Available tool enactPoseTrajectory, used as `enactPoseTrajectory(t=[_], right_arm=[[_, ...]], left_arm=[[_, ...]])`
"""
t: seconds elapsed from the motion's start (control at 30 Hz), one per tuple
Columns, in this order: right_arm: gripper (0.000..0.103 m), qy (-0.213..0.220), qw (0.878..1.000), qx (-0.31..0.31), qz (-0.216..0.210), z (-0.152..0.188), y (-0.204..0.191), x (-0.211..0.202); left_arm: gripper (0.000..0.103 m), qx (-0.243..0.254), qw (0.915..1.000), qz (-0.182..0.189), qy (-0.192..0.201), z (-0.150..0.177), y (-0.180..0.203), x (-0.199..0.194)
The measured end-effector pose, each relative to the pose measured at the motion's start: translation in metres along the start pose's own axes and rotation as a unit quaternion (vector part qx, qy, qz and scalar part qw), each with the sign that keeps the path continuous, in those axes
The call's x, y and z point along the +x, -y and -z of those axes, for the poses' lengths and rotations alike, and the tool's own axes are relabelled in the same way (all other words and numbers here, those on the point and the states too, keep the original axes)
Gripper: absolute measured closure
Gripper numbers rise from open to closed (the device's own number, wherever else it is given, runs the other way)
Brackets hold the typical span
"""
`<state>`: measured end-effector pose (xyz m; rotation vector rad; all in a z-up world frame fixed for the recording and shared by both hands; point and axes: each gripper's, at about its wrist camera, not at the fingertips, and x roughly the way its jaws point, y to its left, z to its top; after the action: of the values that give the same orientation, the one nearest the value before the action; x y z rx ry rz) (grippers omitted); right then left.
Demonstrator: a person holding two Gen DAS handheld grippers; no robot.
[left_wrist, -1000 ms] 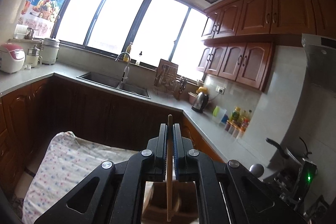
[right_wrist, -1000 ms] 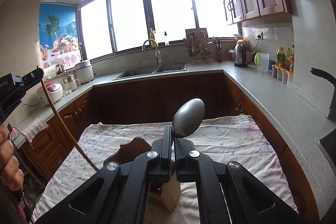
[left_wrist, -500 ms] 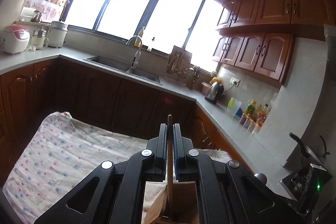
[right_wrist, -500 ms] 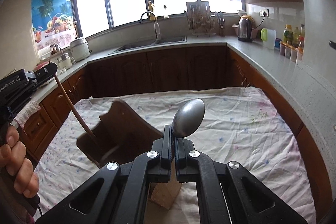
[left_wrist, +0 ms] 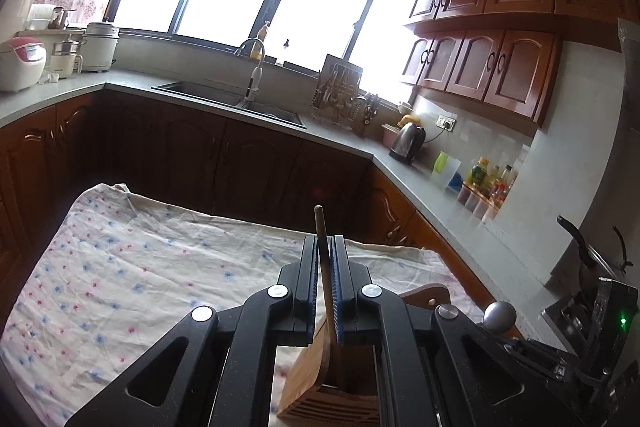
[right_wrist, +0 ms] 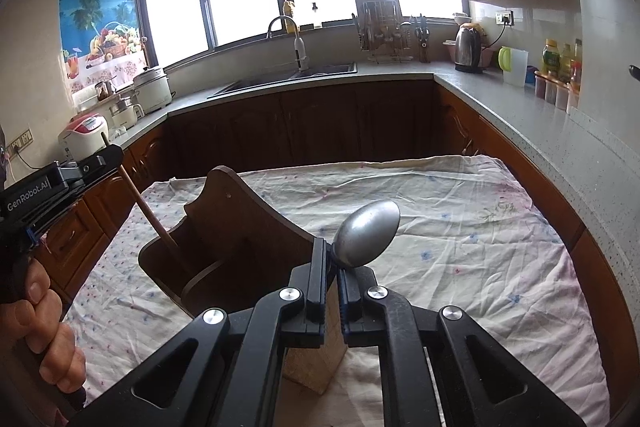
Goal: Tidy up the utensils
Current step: 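Lower the spoon and chopstick into the holder and open both tools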
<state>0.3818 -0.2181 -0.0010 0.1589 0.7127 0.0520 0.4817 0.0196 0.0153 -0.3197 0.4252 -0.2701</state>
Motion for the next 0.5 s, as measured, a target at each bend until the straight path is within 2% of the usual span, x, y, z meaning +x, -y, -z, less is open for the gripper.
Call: enactPoseTrajectory(t=[0.17, 0.3, 0.37, 0.43, 0.5], right_arm=[[0.096, -0.002, 1.0, 0.003, -0.002, 0.003, -0.001, -0.001], [0.095, -0.002, 1.0, 0.008, -0.001, 0.002, 0.0, -0.003], [0.085, 0.0, 1.0, 0.011, -0.001, 0.002, 0.001, -0.005], [0.059, 0.0, 1.0, 0.016, -0.006, 0.002, 0.003, -0.007], [0.054, 0.0, 1.0, 0.02, -0.011, 0.004, 0.005, -0.01]], left_arm=[[0.095, 0.0, 1.0, 0.0, -0.008, 0.001, -0.001, -0.007], [0.084, -0.005, 0.9998, -0.008, -0.015, 0.003, -0.002, -0.009], [0.08, -0.01, 0.9998, -0.008, -0.015, 0.002, -0.004, -0.01], [0.077, -0.011, 0.9998, -0.009, -0.017, 0.002, -0.003, -0.013], [0.066, -0.012, 0.9996, -0.015, -0.02, 0.001, -0.003, -0.016]])
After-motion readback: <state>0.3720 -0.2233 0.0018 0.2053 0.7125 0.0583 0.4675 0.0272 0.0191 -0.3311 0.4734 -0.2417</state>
